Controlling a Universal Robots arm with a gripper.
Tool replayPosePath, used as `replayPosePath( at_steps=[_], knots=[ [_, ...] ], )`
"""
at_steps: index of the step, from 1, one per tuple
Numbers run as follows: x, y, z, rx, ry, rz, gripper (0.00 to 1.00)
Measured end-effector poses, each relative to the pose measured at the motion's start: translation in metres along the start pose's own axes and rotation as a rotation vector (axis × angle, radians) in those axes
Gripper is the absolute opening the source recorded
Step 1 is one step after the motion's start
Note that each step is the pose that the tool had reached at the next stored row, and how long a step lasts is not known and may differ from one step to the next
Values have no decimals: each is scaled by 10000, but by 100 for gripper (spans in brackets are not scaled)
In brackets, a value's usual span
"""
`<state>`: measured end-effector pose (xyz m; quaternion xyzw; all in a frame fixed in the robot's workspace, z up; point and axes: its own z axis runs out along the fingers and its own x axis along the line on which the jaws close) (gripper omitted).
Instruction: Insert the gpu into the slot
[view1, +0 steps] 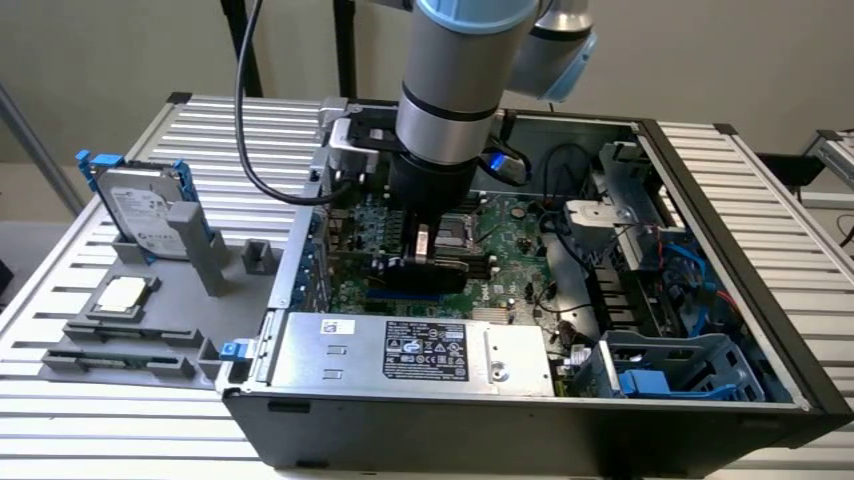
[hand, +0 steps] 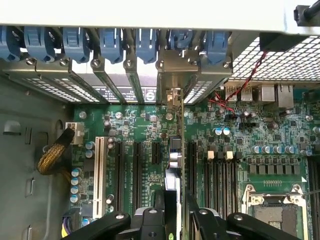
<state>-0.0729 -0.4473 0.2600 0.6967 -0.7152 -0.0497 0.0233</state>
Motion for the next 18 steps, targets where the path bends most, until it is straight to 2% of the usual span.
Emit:
replayPosePath(
  at_steps=[4, 18],
  knots=[
    [-2, -8, -35, -60, 1, 3, 26],
    [19, -18, -27, -90, 55, 9, 26]
  ],
)
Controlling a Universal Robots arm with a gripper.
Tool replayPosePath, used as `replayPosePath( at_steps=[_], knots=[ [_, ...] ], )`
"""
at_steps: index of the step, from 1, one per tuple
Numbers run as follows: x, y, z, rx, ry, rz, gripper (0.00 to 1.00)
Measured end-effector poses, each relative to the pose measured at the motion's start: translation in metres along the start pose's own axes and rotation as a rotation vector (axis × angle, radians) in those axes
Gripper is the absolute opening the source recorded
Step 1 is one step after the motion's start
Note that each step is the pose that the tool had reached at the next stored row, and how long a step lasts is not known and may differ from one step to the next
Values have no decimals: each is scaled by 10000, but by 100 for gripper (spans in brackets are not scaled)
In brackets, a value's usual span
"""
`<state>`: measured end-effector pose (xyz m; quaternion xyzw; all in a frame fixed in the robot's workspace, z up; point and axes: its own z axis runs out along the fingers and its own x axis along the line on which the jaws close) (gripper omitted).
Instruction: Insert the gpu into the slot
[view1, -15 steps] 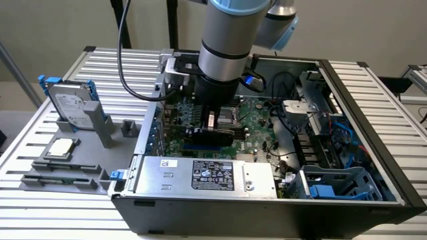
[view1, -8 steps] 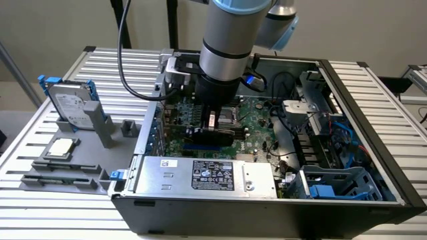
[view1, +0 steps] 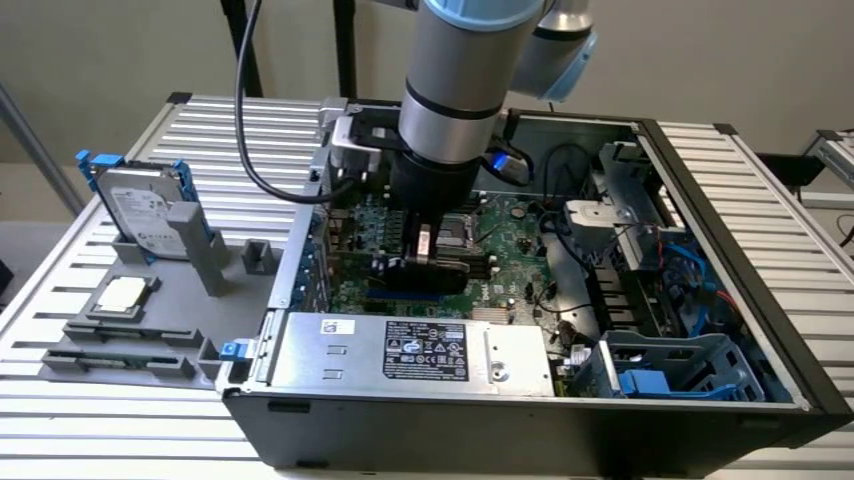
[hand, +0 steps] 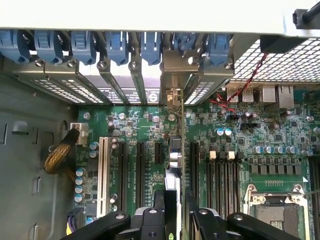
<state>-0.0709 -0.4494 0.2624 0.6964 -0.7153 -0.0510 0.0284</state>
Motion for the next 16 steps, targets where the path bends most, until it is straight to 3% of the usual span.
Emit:
replayPosePath(
  at_steps=[11, 16],
  knots=[
    [2, -22, 52, -59, 7, 4, 26],
    [1, -34, 60, -187, 3, 5, 26]
  ],
)
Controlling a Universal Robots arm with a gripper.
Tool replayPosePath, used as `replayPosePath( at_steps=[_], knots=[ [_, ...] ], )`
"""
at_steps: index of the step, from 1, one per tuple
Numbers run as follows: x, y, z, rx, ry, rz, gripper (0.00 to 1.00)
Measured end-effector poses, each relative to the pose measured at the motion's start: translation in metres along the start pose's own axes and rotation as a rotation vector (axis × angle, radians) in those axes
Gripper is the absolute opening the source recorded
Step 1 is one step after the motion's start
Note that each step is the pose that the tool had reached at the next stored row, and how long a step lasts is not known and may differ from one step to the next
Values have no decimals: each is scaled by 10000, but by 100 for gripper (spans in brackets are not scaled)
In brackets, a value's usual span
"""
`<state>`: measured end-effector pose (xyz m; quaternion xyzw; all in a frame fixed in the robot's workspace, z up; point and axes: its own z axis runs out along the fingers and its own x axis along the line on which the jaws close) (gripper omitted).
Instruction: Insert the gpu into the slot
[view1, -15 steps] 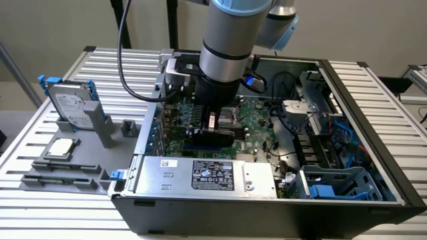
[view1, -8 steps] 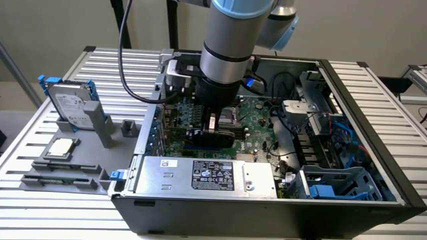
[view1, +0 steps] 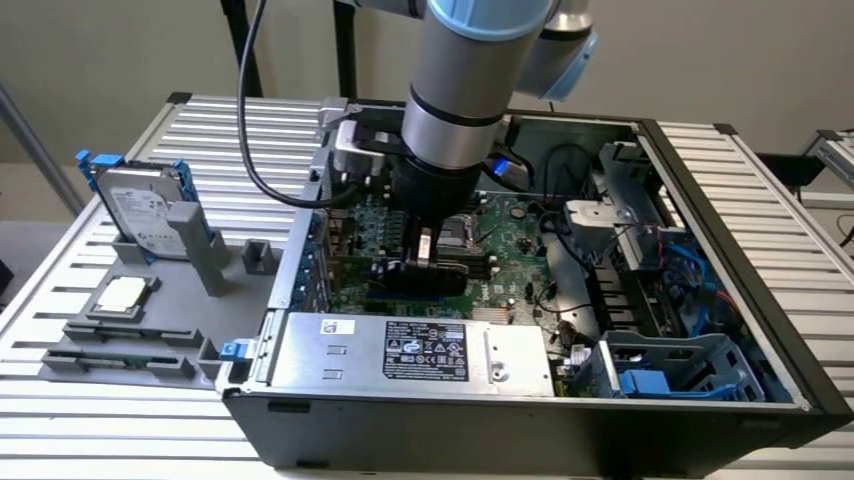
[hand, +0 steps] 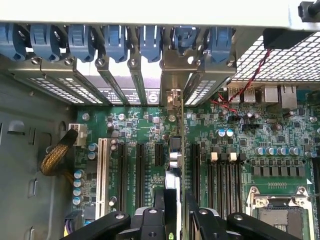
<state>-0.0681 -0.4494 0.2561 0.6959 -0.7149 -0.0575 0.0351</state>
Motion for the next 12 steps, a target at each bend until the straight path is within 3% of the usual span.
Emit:
replayPosePath(
  at_steps=[5, 12],
  knots=[
    [-3, -9, -8, -125, 1, 5, 26],
    [-11, -26, -24, -173, 5, 9, 26]
  ],
)
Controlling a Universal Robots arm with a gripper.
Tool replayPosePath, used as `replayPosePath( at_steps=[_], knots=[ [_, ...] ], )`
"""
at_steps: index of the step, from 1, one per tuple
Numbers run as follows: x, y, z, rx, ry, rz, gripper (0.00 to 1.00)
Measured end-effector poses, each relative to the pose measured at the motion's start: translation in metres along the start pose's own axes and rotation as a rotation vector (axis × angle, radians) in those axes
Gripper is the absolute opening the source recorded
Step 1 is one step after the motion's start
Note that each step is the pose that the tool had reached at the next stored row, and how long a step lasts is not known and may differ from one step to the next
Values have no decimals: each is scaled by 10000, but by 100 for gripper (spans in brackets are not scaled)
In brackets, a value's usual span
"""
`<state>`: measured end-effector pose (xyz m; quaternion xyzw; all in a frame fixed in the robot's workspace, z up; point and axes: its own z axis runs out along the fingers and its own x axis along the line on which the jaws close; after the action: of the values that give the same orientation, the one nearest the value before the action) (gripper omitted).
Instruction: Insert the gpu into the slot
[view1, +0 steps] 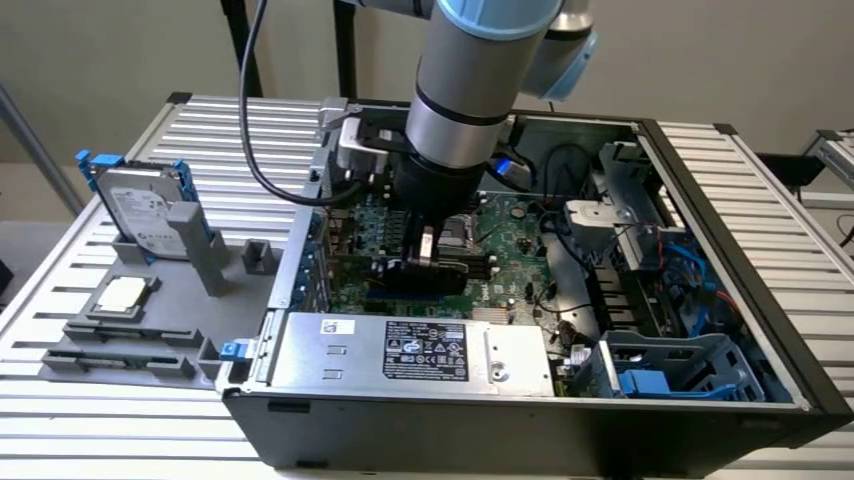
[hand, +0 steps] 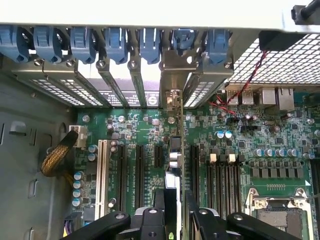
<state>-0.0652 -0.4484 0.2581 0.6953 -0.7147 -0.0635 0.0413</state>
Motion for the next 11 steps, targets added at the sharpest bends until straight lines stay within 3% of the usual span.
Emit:
replayPosePath(
  at_steps=[7, 11],
  knots=[
    [-24, -1, 1, -3, 2, -2, 26],
    [-24, -1, 5, -53, 3, 1, 26]
  ],
)
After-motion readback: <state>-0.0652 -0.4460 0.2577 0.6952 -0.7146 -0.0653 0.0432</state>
